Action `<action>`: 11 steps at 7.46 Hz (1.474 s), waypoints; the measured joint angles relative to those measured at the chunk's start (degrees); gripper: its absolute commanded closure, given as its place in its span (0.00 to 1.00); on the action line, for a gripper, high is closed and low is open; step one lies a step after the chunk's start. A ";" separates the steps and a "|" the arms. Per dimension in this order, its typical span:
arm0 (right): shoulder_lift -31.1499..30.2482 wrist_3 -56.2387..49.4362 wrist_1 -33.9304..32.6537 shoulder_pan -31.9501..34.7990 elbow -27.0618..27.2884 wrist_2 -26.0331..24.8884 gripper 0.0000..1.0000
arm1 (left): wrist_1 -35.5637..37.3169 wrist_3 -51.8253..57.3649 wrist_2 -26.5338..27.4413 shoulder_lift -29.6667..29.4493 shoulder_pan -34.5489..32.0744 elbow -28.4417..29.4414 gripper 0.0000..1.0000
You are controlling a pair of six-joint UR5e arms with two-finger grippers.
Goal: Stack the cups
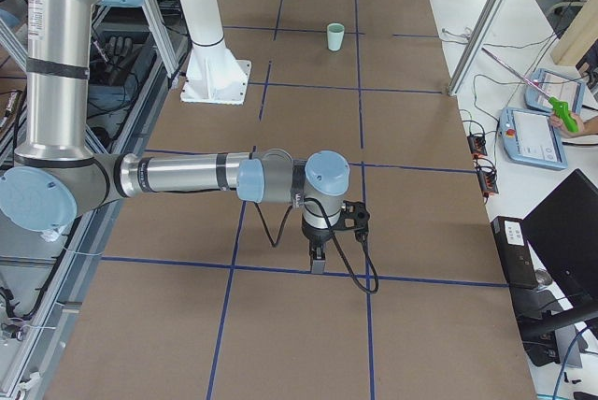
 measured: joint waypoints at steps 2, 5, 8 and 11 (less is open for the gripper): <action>0.00 0.00 0.01 0.00 0.00 -0.02 0.00 | -0.45 -1.73 -0.08 0.24 -0.08 1.17 0.00; 0.00 0.00 0.01 0.00 0.00 -0.01 0.00 | -0.42 -2.30 0.02 -0.38 -0.10 0.94 0.00; 0.00 0.00 -0.02 0.00 0.00 0.00 0.00 | 0.23 -2.09 0.27 -0.23 -0.09 0.29 0.00; 0.00 0.00 -0.02 0.00 0.00 0.00 0.00 | 3.66 2.72 0.48 -0.59 0.30 -0.43 0.00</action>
